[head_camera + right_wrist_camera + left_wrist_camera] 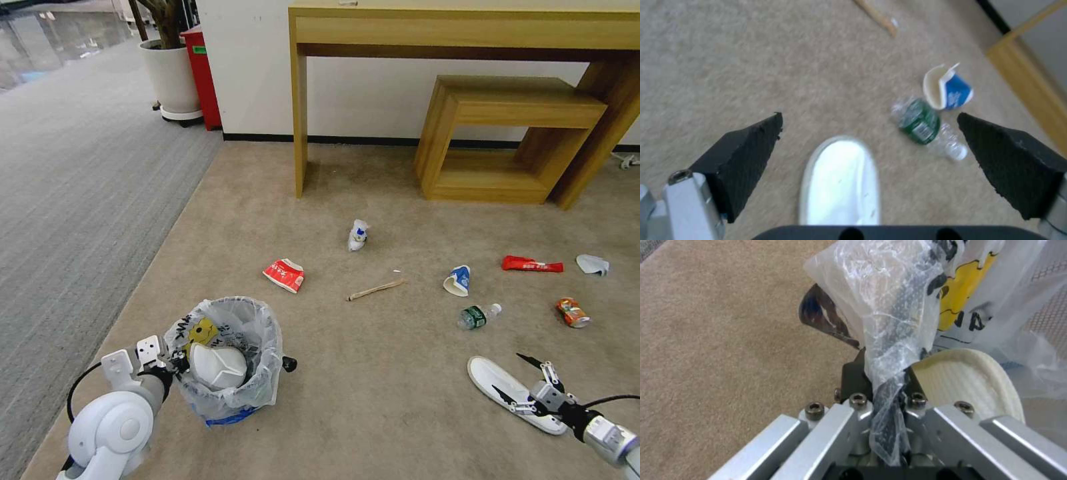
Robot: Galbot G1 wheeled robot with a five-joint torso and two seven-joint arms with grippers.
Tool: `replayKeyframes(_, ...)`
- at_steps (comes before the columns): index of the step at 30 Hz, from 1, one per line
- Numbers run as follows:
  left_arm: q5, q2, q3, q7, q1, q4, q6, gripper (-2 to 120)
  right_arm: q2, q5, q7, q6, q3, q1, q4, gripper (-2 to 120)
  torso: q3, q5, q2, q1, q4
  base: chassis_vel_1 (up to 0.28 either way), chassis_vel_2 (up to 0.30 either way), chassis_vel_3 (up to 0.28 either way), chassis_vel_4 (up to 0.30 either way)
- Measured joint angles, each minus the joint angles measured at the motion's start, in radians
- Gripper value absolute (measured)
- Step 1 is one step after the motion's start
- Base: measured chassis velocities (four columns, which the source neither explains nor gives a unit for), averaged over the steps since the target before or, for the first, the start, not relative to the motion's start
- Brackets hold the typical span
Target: Pick up the trash bin and place the garbage on the floor into it.
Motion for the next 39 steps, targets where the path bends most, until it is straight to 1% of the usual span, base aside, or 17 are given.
replayKeyframes(3,0.0,0.0,0.0,-0.001,-0.002,0.002,0.0,0,0.019,-0.018,-0.003,0.014,-0.014,0.02,-0.058,100,0.0,0.0002,0.0,0.0,-0.0003,0.0,0.0,0.0,0.0)
replayKeyframes(5,0.0,0.0,-0.001,-0.001,-0.002,0.002,0.0,0,0.022,-0.02,-0.003,0.018,-0.017,0.025,-0.069,100,0.0,0.0002,0.0,0.0,-0.0003,0.0,0.0,0.0,0.0)
replayKeyframes(11,0.0,-0.001,-0.006,-0.002,-0.002,0.004,-0.001,0,0.053,-0.034,0.0,0.039,-0.038,0.082,-0.174,100,0.0,0.0,0.0,0.0,0.0001,0.0,0.0,0.0,0.0)
replayKeyframes(13,0.0,-0.002,-0.006,-0.002,-0.002,0.004,-0.001,0,0.056,-0.035,0.0,0.043,-0.04,0.087,-0.184,100,0.0,-0.0001,0.0,0.0,0.0,0.0,0.0,0.0,0.0)
replayKeyframes(15,0.0,-0.002,-0.006,-0.003,-0.001,0.004,-0.001,0,0.071,-0.044,-0.001,0.056,-0.042,0.107,-0.223,100,0.0,0.0,0.0,0.0,-0.0001,0.0,0.0,0.0,0.0)
replayKeyframes(39,0.005,-0.011,-0.008,-0.004,-0.002,0.011,-0.003,0,0.109,-0.08,-0.009,0.072,-0.039,0.193,-0.353,97,0.0,0.0,0.0,0.0,-0.0001,0.0,0.0,0.0,0.0)
